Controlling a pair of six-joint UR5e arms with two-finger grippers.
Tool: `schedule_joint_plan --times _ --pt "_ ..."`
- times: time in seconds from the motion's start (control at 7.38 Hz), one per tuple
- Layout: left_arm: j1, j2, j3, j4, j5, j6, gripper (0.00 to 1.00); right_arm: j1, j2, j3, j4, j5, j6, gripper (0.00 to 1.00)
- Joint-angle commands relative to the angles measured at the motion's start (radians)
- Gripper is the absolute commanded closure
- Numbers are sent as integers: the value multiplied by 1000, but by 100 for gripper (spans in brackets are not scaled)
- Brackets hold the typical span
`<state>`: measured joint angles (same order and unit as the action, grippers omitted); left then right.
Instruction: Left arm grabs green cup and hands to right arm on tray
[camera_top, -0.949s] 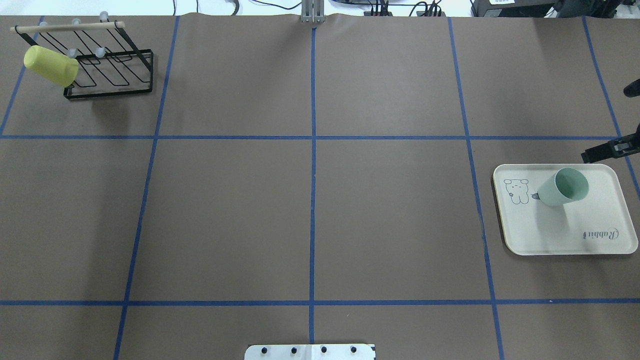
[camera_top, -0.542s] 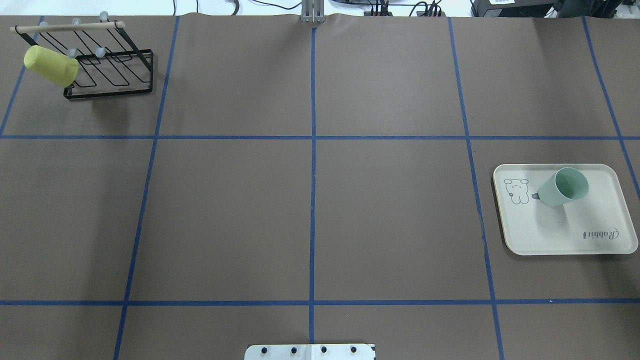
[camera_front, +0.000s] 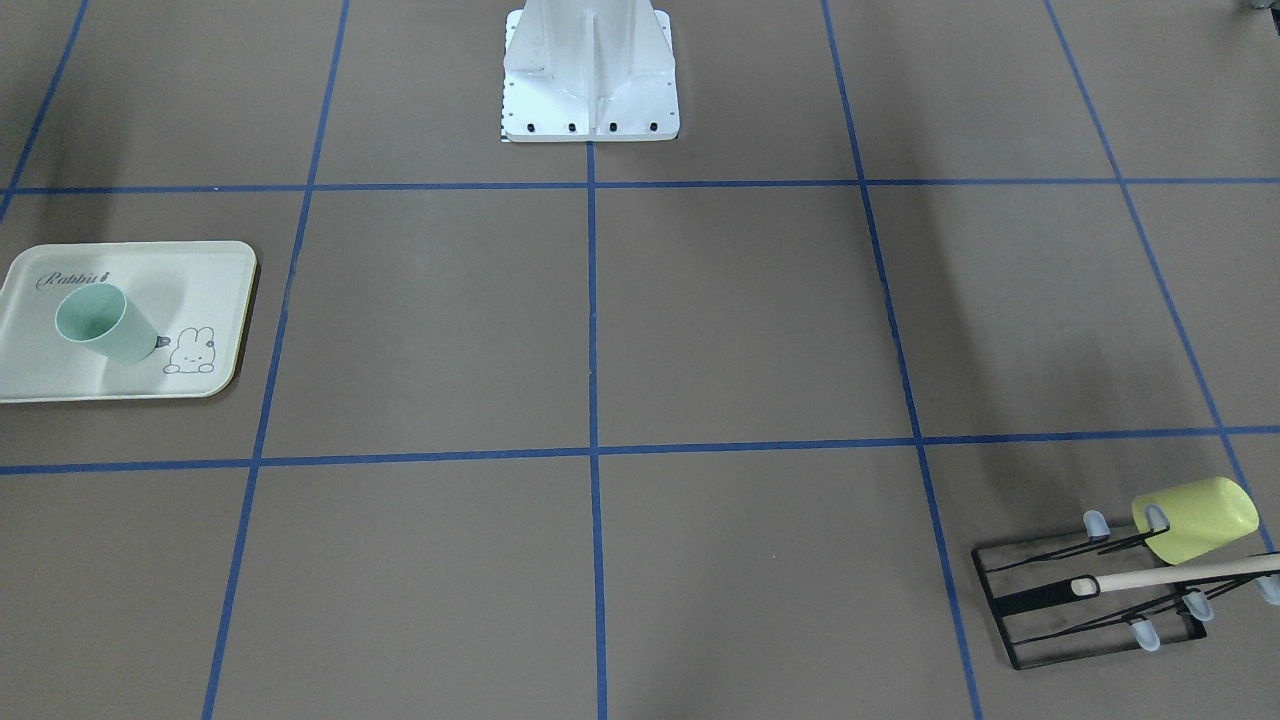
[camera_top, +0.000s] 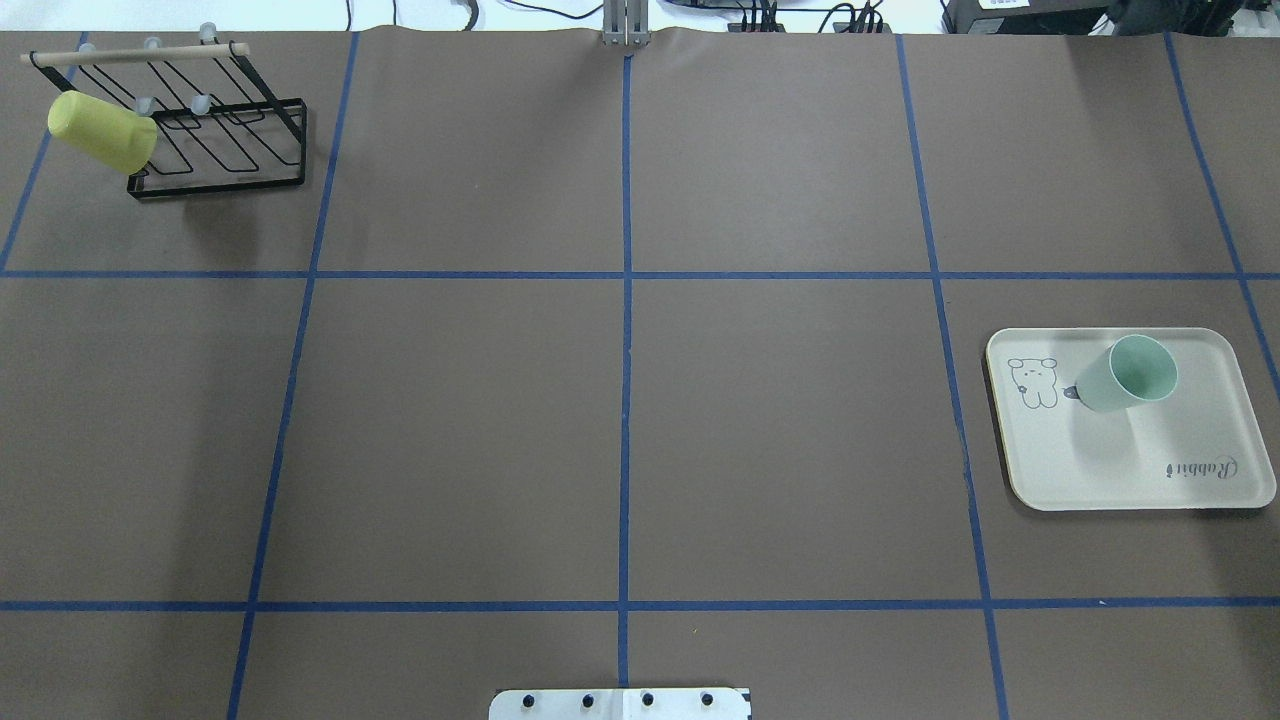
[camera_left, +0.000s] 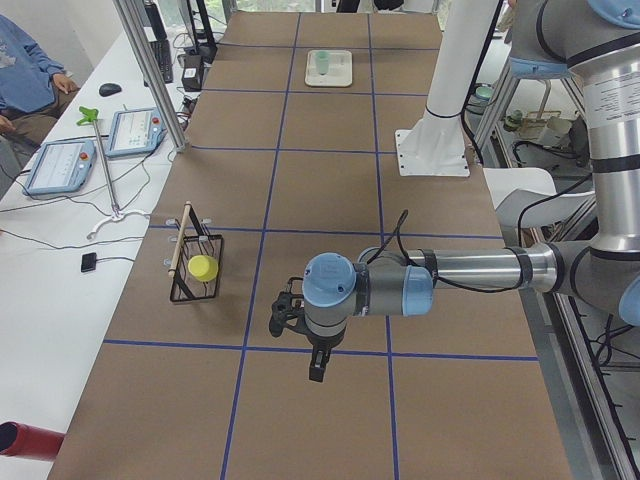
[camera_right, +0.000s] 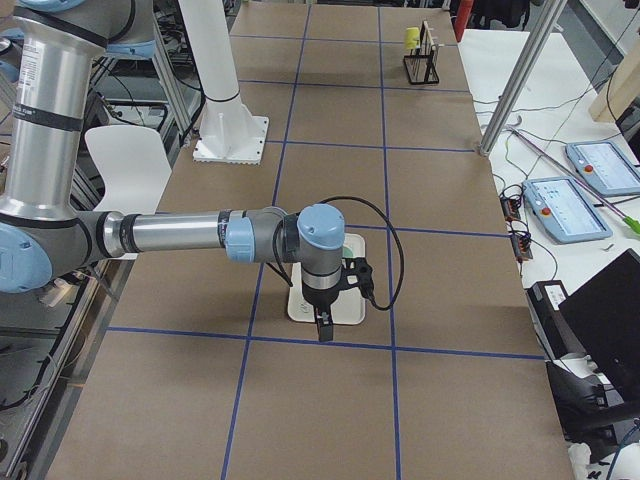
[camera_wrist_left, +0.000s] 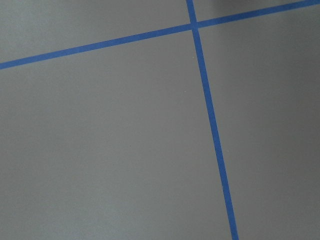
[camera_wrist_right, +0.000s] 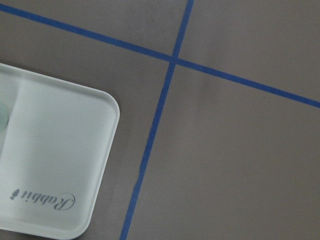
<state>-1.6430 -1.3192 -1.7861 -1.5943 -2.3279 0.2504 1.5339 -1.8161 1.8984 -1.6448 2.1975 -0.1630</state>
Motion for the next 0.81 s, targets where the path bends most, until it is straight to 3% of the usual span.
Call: schedule_joint_plan --times 0.0,0.68 --pt "0 0 4 0 -1 1 0 5 -14 -16 -44 -1 -3 0" --pt "2 -8 -5 -1 -1 0 0 5 -5 -24 -43 -4 -6 0"
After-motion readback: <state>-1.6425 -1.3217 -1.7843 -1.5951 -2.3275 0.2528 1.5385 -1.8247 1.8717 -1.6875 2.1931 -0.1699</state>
